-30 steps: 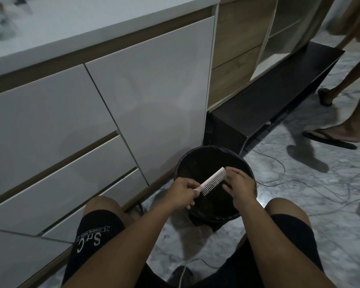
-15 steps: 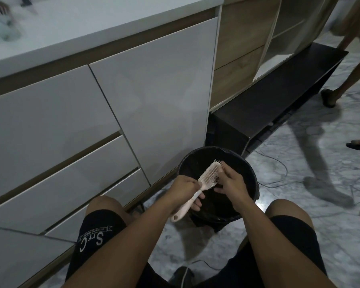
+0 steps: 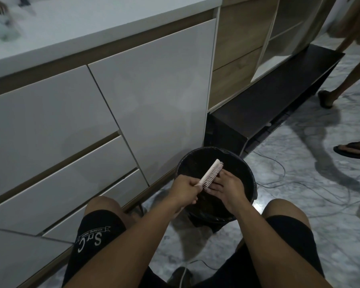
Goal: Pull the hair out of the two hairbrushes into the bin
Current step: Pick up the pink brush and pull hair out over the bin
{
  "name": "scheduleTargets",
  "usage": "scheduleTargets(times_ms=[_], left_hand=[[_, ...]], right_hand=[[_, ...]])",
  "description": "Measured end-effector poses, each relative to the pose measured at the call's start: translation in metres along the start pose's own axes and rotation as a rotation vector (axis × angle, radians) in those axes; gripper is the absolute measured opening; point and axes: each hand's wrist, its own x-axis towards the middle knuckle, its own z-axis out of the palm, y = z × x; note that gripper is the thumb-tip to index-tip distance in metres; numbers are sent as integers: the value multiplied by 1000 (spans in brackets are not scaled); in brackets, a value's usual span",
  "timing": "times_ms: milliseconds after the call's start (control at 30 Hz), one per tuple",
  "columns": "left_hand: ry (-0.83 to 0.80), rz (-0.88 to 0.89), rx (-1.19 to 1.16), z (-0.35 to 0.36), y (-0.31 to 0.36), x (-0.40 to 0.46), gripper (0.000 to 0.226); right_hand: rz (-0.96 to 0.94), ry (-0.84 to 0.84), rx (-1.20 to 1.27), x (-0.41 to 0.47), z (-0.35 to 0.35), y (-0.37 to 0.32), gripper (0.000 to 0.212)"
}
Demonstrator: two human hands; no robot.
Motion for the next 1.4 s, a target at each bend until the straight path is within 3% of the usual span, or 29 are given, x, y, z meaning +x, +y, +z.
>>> scheduleTargets(times_ms=[167, 267, 333, 400, 600, 800, 1000, 1167, 1400], left_hand=[[-65, 49, 68, -1, 1, 1, 35], [-102, -18, 68, -3, 0, 0, 40], [-127, -62, 116, -6, -2, -3, 32], [-122, -60, 142, -8, -2, -6, 27], [-73, -22, 197, -11, 4, -5, 22], [-99, -55, 175, -13, 4, -5, 21], [-103, -116, 12, -16, 8, -6, 20], [-150, -179, -86, -22, 9, -4, 20], [-118, -206, -149, -23, 3, -2, 22]], right_hand=[[13, 62, 76, 2, -3, -3, 47], [-5, 193, 132, 6, -10, -5, 44], [-15, 228, 166, 8, -15, -7, 38], [-9, 175, 136, 8, -15, -8, 33], [77, -4, 89, 5, -13, -4, 46], [92, -78, 24, -1, -10, -2, 21], [-76, 77, -61, -6, -4, 2, 44], [-98, 123, -42, -5, -3, 2, 64], [-99, 105, -74, -2, -6, 0, 56]])
